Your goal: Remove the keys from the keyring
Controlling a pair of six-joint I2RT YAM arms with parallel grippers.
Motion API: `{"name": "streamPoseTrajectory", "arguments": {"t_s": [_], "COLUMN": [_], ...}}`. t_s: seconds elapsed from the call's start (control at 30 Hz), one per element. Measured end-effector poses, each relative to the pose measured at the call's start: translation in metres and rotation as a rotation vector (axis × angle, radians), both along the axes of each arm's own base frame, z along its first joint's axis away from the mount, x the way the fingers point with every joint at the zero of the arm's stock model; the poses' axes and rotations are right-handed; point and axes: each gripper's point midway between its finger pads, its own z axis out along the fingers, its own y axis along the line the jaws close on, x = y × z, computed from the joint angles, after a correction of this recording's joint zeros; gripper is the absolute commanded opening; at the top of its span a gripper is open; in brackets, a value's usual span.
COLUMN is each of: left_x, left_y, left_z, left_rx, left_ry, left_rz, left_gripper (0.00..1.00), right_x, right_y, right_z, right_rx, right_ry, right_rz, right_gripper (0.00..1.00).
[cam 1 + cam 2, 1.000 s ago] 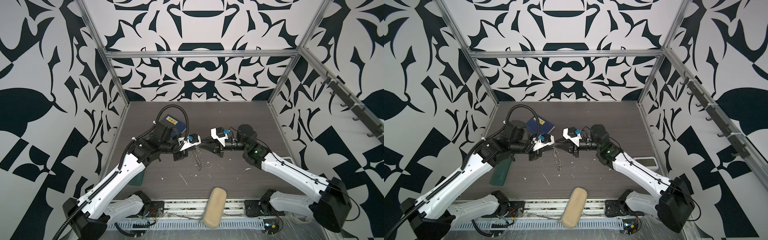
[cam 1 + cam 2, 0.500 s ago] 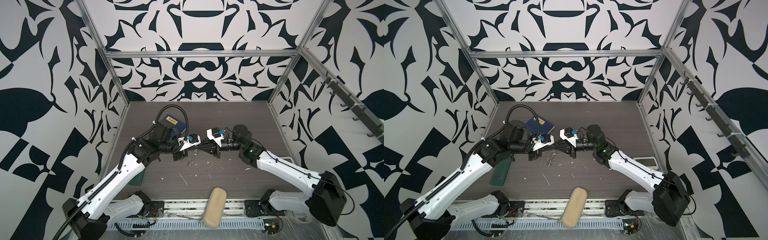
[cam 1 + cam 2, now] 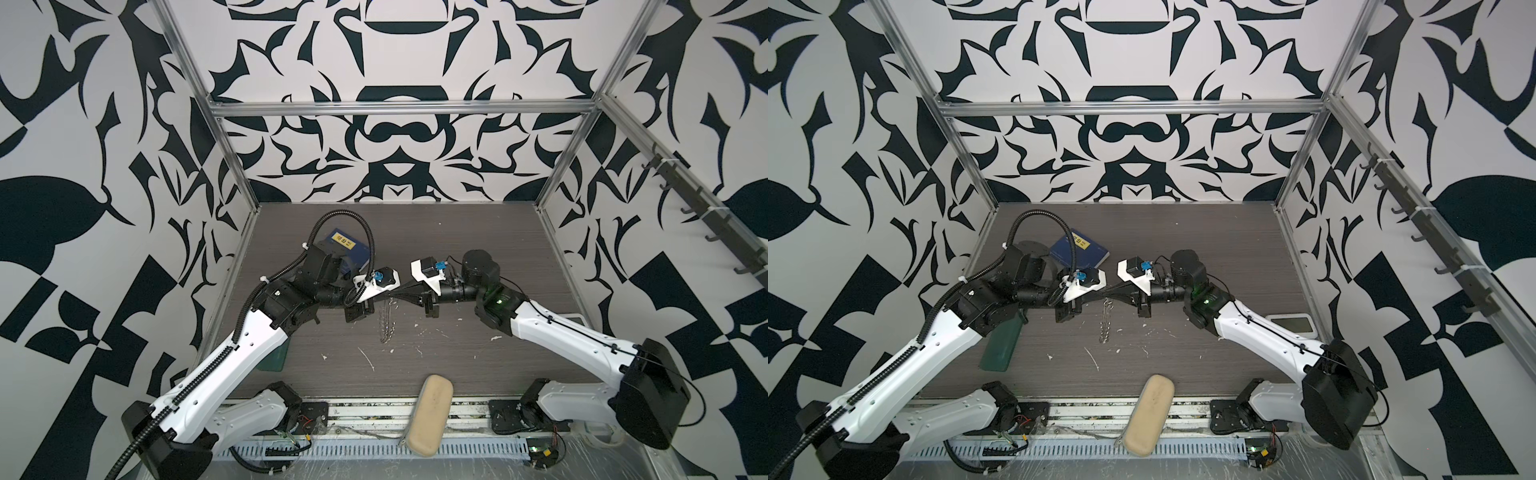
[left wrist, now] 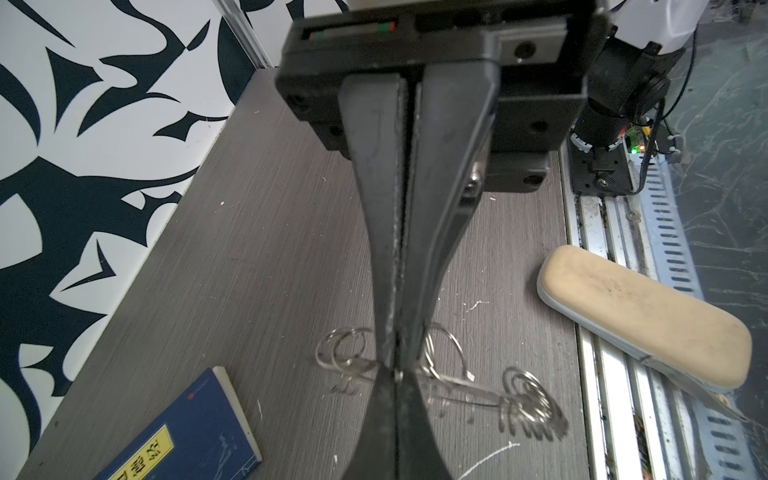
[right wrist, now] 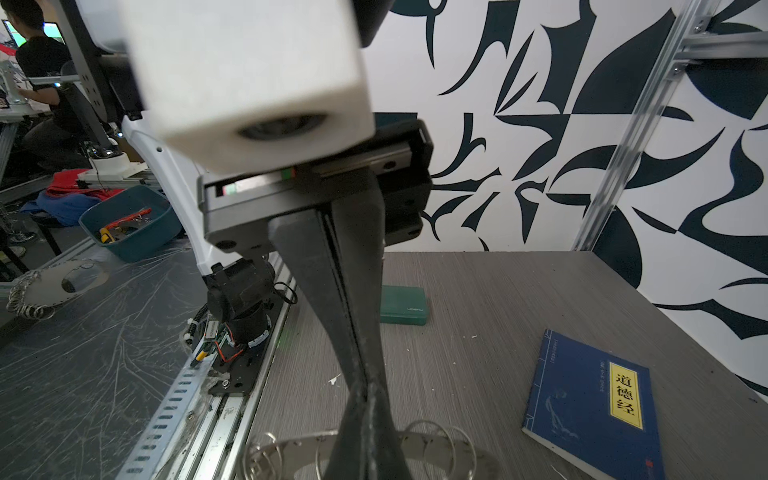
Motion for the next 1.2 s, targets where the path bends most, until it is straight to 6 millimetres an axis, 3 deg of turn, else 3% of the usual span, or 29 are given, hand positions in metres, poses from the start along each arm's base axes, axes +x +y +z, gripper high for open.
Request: {"name": "streamPoseTrajectory", "arguments": {"t_s": [0.03, 0.1, 0.27, 0.33, 0.37, 0.47, 0.5, 0.6, 0.67, 1.03, 1.2], "left_x": [0.0, 0.0, 0.0, 0.0, -0.001, -0.001, -0.001, 0.001, 0.002, 0.0, -0.002], "left_y": [0.0, 0.0, 0.0, 0.0, 0.0, 0.0, 0.0, -0.001, -0.001, 0.01, 0.011], "left_z": [0.0, 0.0, 0.003, 0.003, 0.004, 0.003, 0.003, 0.003, 0.006, 0.042, 0.055], "left_rx": [-0.001, -0.001, -0.011, -0.013, -0.013, -0.013, -0.012, -0.025, -0.046, -0.27, -0.349], "left_ry": [-0.001, -0.001, -0.01, -0.01, -0.011, -0.009, -0.008, -0.004, -0.006, -0.048, -0.037], "left_rz": [0.0, 0.0, 0.0, 0.0, 0.0, 0.0, 0.0, 0.014, 0.031, 0.075, 0.061], "left_gripper": [0.0, 0.0, 0.0, 0.0, 0.0, 0.0, 0.02, 0.26, 0.31, 0.29, 0.26], "right_x": [0.0, -0.001, -0.002, -0.002, -0.002, -0.003, -0.004, -0.005, -0.005, -0.008, -0.01], "right_y": [0.0, 0.0, 0.0, 0.0, -0.001, -0.001, -0.001, -0.001, -0.002, -0.011, -0.013], "right_z": [-0.001, -0.001, -0.004, -0.005, -0.005, -0.005, -0.005, -0.004, -0.004, 0.023, 0.047], "right_rx": [-0.002, -0.005, -0.016, -0.017, -0.019, -0.019, -0.02, -0.021, -0.02, 0.126, 0.217], "right_ry": [0.002, 0.005, 0.013, 0.013, 0.013, 0.012, 0.012, 0.012, 0.011, -0.007, -0.032], "right_rz": [0.001, 0.004, 0.007, 0.008, 0.009, 0.017, 0.019, 0.021, 0.018, 0.0, 0.002], "right_gripper": [0.0, 0.1, 0.12, 0.08, 0.01, 0.0, 0.0, 0.0, 0.0, 0.0, 0.0]}}
